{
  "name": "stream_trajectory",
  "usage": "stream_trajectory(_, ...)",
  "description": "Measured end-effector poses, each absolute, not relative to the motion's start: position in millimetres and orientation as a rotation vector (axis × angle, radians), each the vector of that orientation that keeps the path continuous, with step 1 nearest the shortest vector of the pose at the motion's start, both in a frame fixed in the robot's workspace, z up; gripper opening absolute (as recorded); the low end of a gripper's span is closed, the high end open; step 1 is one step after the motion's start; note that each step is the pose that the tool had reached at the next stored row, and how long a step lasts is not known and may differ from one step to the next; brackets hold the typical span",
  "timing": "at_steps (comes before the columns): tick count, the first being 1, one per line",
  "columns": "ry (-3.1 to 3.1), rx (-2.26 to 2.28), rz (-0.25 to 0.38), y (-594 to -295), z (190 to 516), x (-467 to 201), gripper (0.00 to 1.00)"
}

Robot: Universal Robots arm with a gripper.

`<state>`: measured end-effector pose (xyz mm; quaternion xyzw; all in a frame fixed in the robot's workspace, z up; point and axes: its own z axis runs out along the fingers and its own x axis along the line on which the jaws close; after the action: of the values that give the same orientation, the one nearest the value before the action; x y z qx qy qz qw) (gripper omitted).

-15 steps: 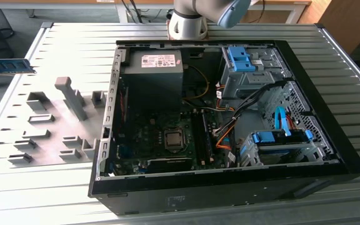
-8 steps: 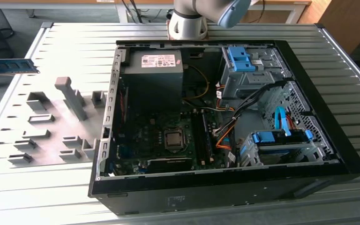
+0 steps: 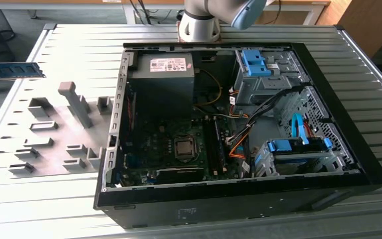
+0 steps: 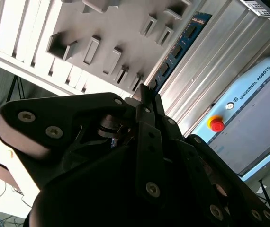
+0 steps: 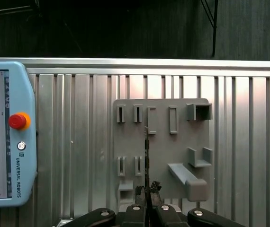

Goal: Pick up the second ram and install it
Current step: 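Pick up the second ram and move it above second insertion slot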

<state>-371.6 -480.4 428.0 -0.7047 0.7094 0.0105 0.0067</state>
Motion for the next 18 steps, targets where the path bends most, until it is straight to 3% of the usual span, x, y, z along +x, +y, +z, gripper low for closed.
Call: stream_trajectory(18, 2.219, -2.204, 0.033, -480.4, 427.9, -362.2, 0.14)
